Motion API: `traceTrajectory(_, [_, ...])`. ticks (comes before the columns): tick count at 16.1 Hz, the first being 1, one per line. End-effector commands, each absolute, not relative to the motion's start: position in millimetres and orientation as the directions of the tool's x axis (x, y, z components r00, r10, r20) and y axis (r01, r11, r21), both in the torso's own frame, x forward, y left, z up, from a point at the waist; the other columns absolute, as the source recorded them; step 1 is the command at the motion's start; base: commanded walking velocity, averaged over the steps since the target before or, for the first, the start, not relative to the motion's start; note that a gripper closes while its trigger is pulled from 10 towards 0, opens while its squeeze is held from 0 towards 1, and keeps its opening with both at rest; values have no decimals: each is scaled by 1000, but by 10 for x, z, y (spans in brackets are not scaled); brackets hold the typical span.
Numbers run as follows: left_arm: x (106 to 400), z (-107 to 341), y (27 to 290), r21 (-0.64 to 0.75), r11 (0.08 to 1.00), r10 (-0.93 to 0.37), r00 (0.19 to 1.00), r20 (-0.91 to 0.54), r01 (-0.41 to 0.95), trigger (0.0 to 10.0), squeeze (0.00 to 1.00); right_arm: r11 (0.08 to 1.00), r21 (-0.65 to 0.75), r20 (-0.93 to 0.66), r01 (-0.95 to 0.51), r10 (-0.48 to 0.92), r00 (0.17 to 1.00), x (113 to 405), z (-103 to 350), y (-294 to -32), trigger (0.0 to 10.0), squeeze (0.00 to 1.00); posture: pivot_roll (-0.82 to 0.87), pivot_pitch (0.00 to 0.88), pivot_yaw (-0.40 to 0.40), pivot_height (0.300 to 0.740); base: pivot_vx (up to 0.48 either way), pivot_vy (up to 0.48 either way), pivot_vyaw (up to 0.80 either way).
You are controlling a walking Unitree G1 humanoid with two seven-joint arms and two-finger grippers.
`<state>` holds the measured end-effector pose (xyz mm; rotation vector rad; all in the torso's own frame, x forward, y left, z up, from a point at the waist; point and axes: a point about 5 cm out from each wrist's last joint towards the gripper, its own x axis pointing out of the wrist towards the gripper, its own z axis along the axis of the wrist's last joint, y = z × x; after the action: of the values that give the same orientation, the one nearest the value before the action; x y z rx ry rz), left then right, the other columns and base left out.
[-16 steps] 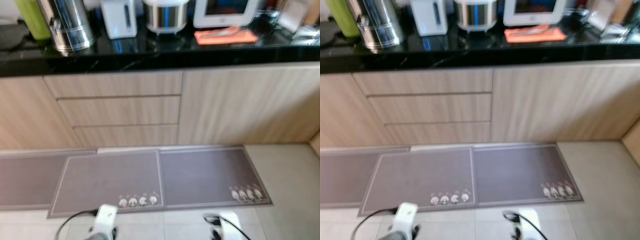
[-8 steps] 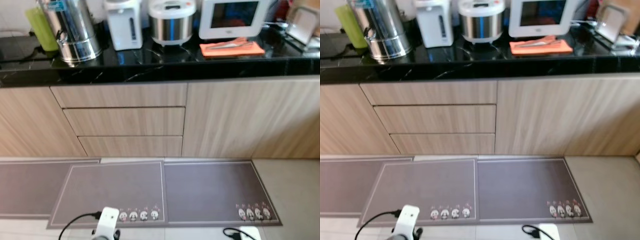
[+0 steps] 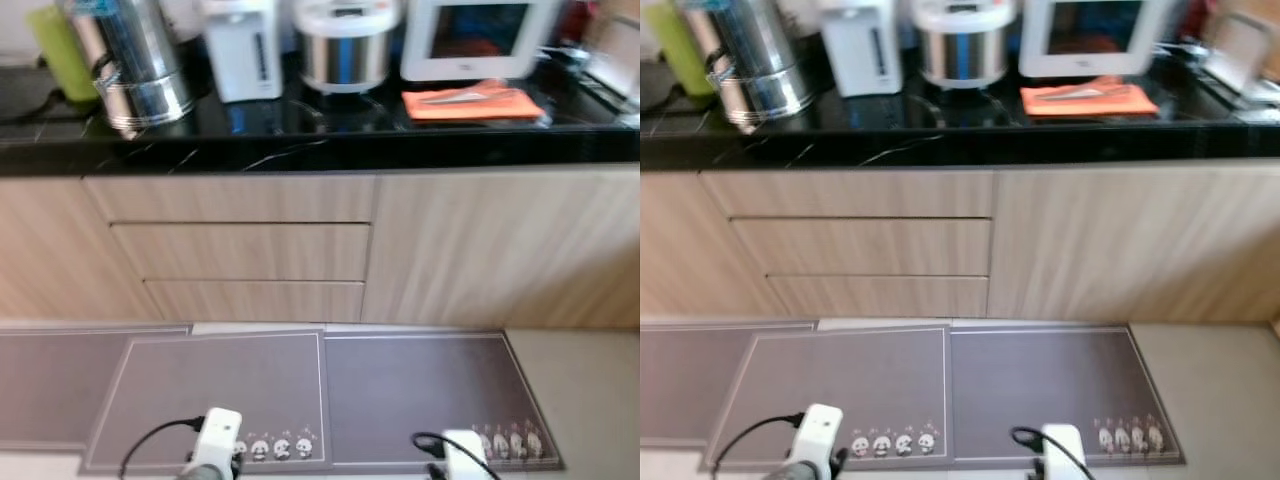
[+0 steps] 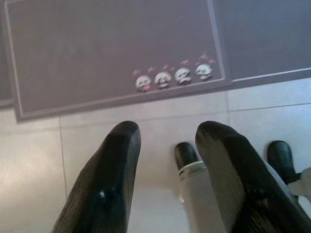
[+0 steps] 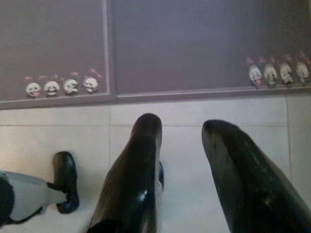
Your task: Kitchen organization
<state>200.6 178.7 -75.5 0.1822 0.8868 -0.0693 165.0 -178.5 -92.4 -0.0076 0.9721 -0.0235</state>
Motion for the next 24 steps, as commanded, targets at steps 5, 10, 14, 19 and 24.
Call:
traceTrajectory(5, [1939,-793,1794,137,982,28,610,-792,133,10000,0,999,-34,-837,21,-40,545,1513,-953,-1963,10000,0,-112,0,13,740,151,0,0])
traceTrajectory(10, [1947,-788,1799,143,980,28,612,-790,140,10000,0,997,-50,-840,51,-70,539,1329,-948,-2276,10000,0,-116,0,19,740,0,0,0])
traceTrajectory(14, [1941,-794,1790,136,981,24,606,-795,140,10000,0,997,-39,-844,61,-66,533,1328,-965,-2217,10000,0,-113,0,17,740,0,0,0])
traceTrajectory(19, [1934,-799,1790,137,980,25,598,-801,143,10000,0,999,-21,-835,32,-35,549,1505,-969,-1855,10000,0,-104,0,14,740,0,0,0])
traceTrajectory(24, [1918,-814,1795,162,973,41,569,-821,164,10000,0,999,-10,-800,45,-35,599,1632,-919,-1779,10000,0,-100,0,11,740,0,0,0])
